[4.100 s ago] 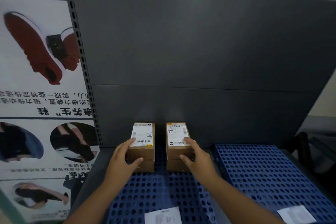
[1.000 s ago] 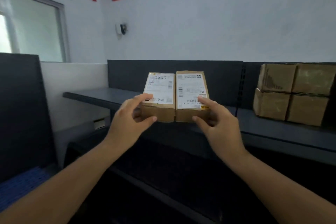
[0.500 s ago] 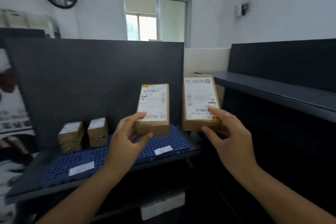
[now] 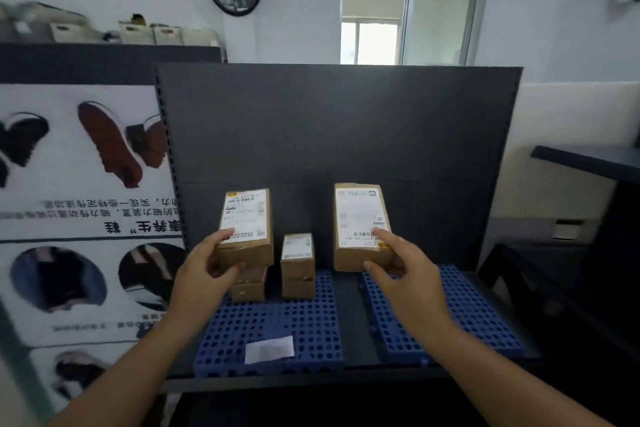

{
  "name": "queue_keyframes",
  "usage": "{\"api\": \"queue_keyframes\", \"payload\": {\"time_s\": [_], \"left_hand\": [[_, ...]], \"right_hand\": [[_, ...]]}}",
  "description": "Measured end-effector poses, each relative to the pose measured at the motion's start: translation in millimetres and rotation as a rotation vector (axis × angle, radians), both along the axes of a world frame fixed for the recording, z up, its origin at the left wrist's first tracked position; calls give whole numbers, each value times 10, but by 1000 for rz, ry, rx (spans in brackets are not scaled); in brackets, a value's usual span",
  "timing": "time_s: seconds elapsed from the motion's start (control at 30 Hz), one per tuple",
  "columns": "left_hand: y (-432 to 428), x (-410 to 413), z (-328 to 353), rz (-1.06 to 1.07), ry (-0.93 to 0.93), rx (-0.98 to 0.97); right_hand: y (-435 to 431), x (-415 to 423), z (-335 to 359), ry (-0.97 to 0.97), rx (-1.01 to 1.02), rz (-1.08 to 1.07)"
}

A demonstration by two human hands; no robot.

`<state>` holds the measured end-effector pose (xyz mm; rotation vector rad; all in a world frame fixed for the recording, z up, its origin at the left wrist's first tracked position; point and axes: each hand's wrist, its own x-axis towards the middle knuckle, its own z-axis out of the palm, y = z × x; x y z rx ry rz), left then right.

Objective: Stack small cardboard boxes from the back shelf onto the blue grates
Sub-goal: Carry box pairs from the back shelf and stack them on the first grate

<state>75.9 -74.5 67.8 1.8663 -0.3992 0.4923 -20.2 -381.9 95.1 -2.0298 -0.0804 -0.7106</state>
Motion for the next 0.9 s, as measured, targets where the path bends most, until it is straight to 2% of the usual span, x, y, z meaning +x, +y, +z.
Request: {"api": "queue_keyframes", "payload": {"time_s": [0.2, 0.43, 0.7, 0.9], "left_hand": [[279, 976, -359, 14, 81, 98], [318, 1603, -664, -4, 112, 188], [318, 1849, -844, 1, 99, 267], [319, 1865, -945, 16, 144, 249]], "right_hand": [[290, 1170, -316, 166, 33, 19], [491, 1924, -636, 269, -42, 67], [539, 2287, -815, 282, -192, 16], [620, 2319, -939, 282, -235, -11]]}}
